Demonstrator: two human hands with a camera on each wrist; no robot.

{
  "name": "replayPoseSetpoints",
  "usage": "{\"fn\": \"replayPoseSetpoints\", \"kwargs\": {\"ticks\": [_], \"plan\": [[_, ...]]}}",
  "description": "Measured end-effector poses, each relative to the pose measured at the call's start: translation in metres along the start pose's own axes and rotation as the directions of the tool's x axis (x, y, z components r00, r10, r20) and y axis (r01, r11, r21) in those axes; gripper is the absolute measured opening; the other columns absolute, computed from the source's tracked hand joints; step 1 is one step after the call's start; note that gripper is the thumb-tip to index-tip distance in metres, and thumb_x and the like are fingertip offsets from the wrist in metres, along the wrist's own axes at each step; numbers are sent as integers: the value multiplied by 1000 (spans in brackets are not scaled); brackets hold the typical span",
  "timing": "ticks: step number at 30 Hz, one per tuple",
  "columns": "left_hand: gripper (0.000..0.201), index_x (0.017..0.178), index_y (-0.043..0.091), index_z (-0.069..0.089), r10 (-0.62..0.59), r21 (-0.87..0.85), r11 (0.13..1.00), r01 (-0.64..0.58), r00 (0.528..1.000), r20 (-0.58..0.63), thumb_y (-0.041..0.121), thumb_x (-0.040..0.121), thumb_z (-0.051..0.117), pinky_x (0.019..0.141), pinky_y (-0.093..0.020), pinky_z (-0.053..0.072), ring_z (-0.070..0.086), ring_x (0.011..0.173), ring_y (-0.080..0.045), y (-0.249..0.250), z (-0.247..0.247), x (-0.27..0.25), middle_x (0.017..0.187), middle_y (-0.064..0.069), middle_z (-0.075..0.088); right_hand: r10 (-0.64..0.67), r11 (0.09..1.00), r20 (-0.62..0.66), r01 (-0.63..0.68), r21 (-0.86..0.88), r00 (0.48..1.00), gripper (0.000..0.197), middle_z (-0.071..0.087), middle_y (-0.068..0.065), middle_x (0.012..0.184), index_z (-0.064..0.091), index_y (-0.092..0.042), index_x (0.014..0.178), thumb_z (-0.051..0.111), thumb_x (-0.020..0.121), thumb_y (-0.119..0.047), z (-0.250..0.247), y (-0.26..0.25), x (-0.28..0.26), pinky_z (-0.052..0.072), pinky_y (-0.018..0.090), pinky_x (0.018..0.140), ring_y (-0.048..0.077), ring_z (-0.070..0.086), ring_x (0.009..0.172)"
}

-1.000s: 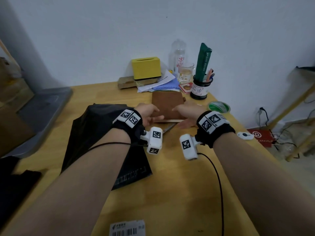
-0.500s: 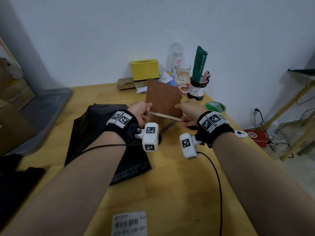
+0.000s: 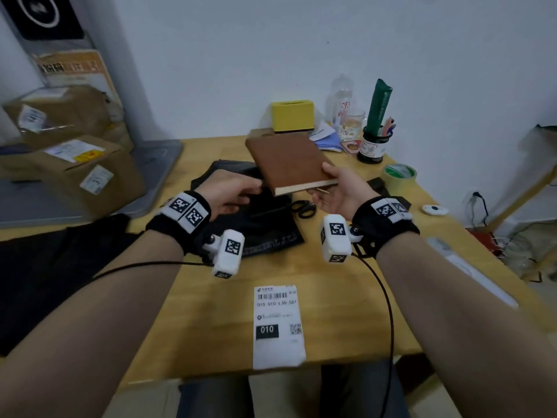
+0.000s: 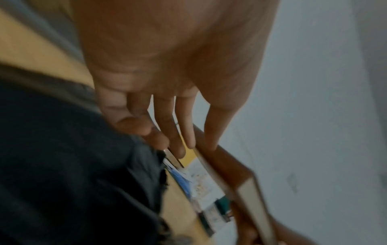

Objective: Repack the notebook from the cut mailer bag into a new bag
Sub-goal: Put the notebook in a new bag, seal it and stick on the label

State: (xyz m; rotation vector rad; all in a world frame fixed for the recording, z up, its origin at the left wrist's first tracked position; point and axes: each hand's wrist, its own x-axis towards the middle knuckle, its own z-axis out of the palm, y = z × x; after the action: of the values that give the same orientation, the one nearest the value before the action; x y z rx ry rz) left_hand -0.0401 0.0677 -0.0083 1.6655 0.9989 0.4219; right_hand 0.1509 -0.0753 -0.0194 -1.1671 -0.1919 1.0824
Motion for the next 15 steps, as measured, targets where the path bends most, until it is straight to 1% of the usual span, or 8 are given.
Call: {"fn": "replayPoseSetpoints", "kwargs": {"ticks": [2, 4, 5, 6, 9, 10, 12, 15], "plan": [[13, 89, 25, 75, 132, 223, 968, -113, 989, -69, 22, 78, 81, 70, -24, 46, 64, 90, -13, -17, -13, -3, 96, 4, 73, 30, 999, -9, -30, 30, 999, 27, 65, 11, 117, 56, -15, 123, 60, 102, -31, -1, 11, -7, 51, 31, 63, 25, 67, 85], [25, 87, 33, 72, 171, 447, 884, -138, 985, -34, 17, 73, 85, 90, -29, 48, 59, 115, -19, -35, -21, -3, 115, 2, 68, 39, 998, -13, -38, 58, 999, 30, 65, 13, 112, 55, -13, 124, 59, 102, -32, -3, 18, -13, 51, 32, 65, 24, 65, 82], [31, 93, 36, 71, 160, 536, 834, -132, 987, -6, 17, 72, 86, 98, -32, 45, 53, 125, -21, -44, -22, -2, 127, 1, 63, 40, 997, -13, -39, 71, 999, 30, 65, 13, 109, 55, -12, 123, 59, 102, -32, -4, 20, -16, 50, 32, 67, 24, 65, 81], [38, 102, 35, 71, 143, 592, 794, -138, 989, 37, 17, 72, 86, 99, -31, 44, 50, 127, -22, -51, -22, -2, 133, 0, 58, 42, 996, -13, -41, 84, 999, 30, 64, 13, 106, 55, -11, 123, 58, 102, -32, -4, 22, -18, 50, 32, 68, 23, 64, 80], [55, 124, 28, 65, 42, 629, 763, -145, 984, 176, 18, 74, 85, 83, -26, 44, 57, 107, -19, -67, -14, 0, 134, -3, 57, 50, 991, -19, -47, 123, 999, 32, 63, 11, 100, 54, -9, 123, 59, 101, -32, -5, 26, -21, 49, 31, 64, 23, 63, 77], [59, 128, 27, 63, 13, 650, 746, -144, 979, 202, 21, 74, 86, 85, -26, 44, 56, 110, -19, -70, -12, 2, 136, -2, 55, 53, 990, -24, -50, 132, 998, 32, 63, 11, 100, 54, -9, 123, 59, 101, -32, -5, 26, -21, 48, 30, 63, 23, 62, 77], [63, 129, 27, 63, -10, 699, 702, -139, 979, 205, 27, 71, 88, 95, -25, 41, 52, 122, -20, -76, -8, 9, 139, -1, 53, 52, 989, -35, -47, 140, 998, 32, 63, 11, 101, 54, -8, 123, 59, 101, -31, -5, 27, -20, 47, 29, 64, 23, 61, 76], [55, 121, 24, 68, 7, 709, 698, -99, 991, 132, 27, 69, 89, 93, -25, 44, 56, 119, -20, -77, -6, 21, 130, -1, 60, 51, 990, -55, -43, 133, 997, 24, 65, 11, 100, 58, -8, 111, 59, 101, -30, -5, 28, -17, 47, 29, 65, 23, 62, 75]]}}
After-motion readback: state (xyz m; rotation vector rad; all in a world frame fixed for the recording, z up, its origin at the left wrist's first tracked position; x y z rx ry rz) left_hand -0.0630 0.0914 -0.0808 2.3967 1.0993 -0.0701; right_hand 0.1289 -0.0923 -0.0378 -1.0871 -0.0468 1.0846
